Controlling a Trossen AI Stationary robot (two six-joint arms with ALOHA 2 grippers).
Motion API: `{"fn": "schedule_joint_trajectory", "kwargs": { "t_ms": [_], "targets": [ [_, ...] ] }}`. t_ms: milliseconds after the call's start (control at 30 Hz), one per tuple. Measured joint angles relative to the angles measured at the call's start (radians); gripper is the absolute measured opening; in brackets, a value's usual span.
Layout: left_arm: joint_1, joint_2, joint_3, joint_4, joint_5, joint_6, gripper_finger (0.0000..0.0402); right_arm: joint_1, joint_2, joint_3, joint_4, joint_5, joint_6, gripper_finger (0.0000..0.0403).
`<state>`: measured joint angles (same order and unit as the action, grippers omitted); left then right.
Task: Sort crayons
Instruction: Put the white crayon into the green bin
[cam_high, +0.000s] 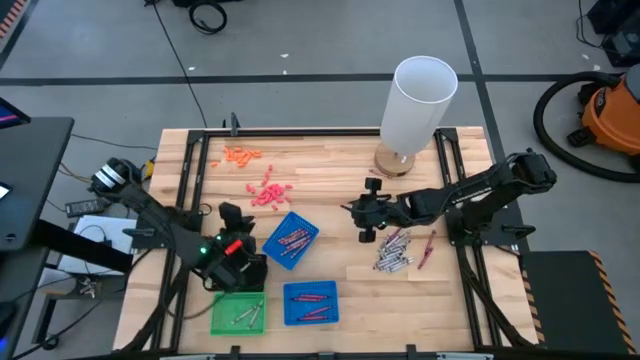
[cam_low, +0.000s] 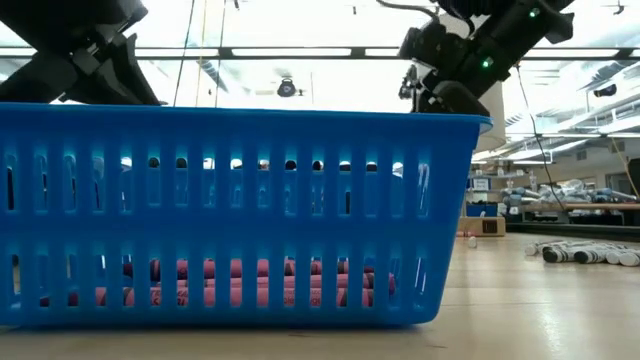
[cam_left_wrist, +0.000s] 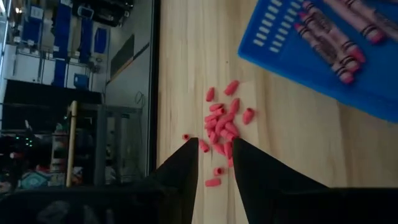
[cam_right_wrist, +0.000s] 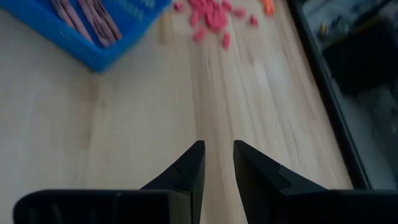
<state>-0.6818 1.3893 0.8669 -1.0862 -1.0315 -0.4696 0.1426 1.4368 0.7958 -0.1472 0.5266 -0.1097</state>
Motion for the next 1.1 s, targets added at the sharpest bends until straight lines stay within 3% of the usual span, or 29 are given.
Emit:
{"fn": "schedule_joint_trajectory", "kwargs": {
  "t_ms": [267, 600, 767, 1100],
  "targets": [
    [0.094, -0.204, -0.126, 0.201, 0.031, 0.215, 0.0109, -0.057, 0.0, 0.087, -0.244, -0.023, 0.117, 0.0093],
    [0.257, -0.381, -0.254, 0.48, 0.206, 0.409, 0.0109, -0.092, -0.003, 0.093, -0.344, -0.101, 0.198, 0.0093],
    [0.324, -0.406, -0.27, 0.637, 0.27, 0.426, 0.0109, -0.105, -0.024, 0.109, -0.429, -0.174, 0.284, 0.0093],
    [0.447, -0.404, -0.27, 0.862, 0.544, 0.552, 0.0109, -0.147, -0.033, 0.105, -0.592, -0.312, 0.338, 0.0093]
  ]
}}
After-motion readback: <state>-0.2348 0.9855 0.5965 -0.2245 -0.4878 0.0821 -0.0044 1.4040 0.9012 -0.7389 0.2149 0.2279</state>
